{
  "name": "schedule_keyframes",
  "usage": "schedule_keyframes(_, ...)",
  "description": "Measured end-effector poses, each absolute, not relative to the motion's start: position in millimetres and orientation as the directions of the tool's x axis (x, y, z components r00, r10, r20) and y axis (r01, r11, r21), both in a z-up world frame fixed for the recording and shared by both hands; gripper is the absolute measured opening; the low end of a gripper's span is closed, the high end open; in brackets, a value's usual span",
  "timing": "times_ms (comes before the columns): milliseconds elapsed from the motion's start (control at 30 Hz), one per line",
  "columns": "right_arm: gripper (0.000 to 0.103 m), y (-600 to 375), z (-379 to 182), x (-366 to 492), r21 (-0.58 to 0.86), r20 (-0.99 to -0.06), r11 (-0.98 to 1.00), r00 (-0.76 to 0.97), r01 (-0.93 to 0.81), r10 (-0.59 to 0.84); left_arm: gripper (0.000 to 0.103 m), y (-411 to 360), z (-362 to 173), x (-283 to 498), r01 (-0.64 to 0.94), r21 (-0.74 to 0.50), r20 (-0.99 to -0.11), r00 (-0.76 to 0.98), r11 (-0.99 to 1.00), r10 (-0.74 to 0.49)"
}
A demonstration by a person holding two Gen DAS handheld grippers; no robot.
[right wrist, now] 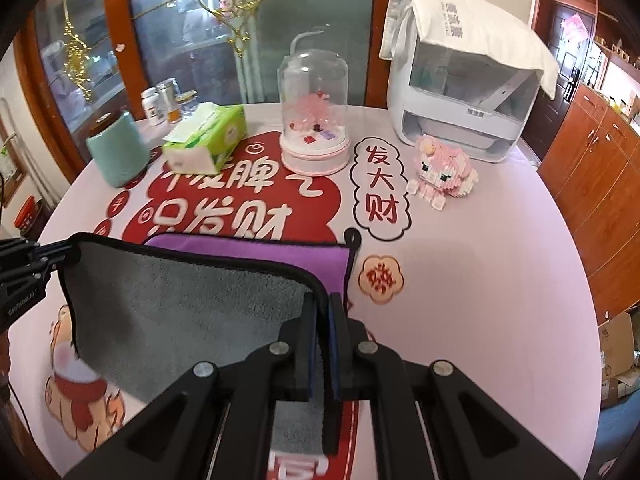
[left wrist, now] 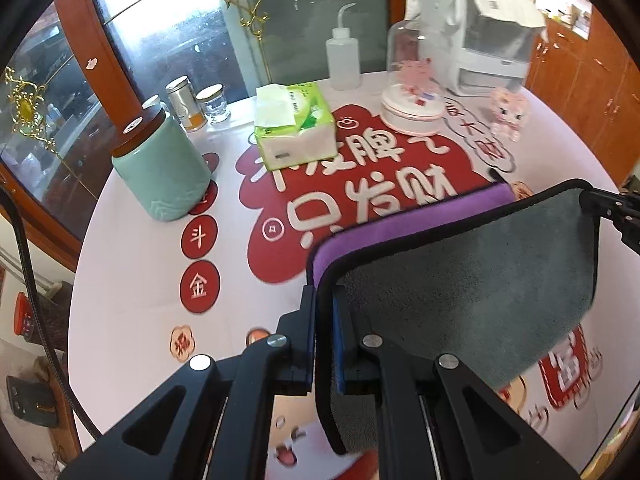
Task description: Fold towel
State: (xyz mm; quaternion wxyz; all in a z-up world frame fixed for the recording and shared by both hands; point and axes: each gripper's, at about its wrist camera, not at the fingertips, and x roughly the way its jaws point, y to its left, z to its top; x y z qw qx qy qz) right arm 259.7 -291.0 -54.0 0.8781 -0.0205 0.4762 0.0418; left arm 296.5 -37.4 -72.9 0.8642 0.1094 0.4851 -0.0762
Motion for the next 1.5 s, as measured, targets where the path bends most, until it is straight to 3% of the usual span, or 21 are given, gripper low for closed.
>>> schedule_keyframes(767,0.005,-281.4,-127.4,342.4,-0.063,-0.890,0.996,0.455,-0.059,-0.030,0.007,-56.6,-146.9,375.0,0.129,0.205,-0.881,0.456,0.970,0.126)
schedule_keyframes(867,0.006,-278.1,-132.2,344.6,-0.076,-0.894,0.996,0.446,-0.050,-0.046,0.016,-56.9,-153.7,378.9,0.102,0.220,-0.881,0.448,0.970,0.152)
schedule_keyframes(933,0.011,-277.7,-131.6,345.3,-0.078,-0.890,0.996,0.452,-0.035,-0.054,0.047,-55.6,-154.0,379.6,0.072,0.237,-0.872,0.455,0.969,0.179)
schedule_keyframes(1000,0.025,-278.7,-127.2,344.0,-0.078,-0.884,0.997,0.462,-0.012,-0.064,0.072,-51.6,-149.4,377.8,0.040,0.221,-0.866,0.468,0.975,0.177)
schedule_keyframes(1033,0.037,-279.6,-123.5,342.4,-0.071,-0.880,0.997,0.470,-0.001,-0.062,0.080,-49.8,-146.8,376.6,0.030,0.206,-0.865,0.473,0.978,0.167)
schedule_keyframes(1067,0.045,-280.2,-119.7,340.1,-0.064,-0.876,0.998,0.479,0.005,-0.058,0.083,-47.9,-144.0,375.2,0.023,0.190,-0.866,0.475,0.981,0.157)
schedule_keyframes(1100,0.046,-280.2,-114.8,336.3,-0.060,-0.869,0.998,0.491,0.007,-0.056,0.086,-45.3,-140.1,373.3,0.014,0.168,-0.869,0.475,0.986,0.141)
schedule_keyframes(1500,0.047,-263.9,-87.1,300.1,-0.014,-0.865,1.000,0.501,-0.012,-0.006,0.091,-41.2,-107.5,335.3,0.025,0.021,-0.877,0.481,0.999,0.006)
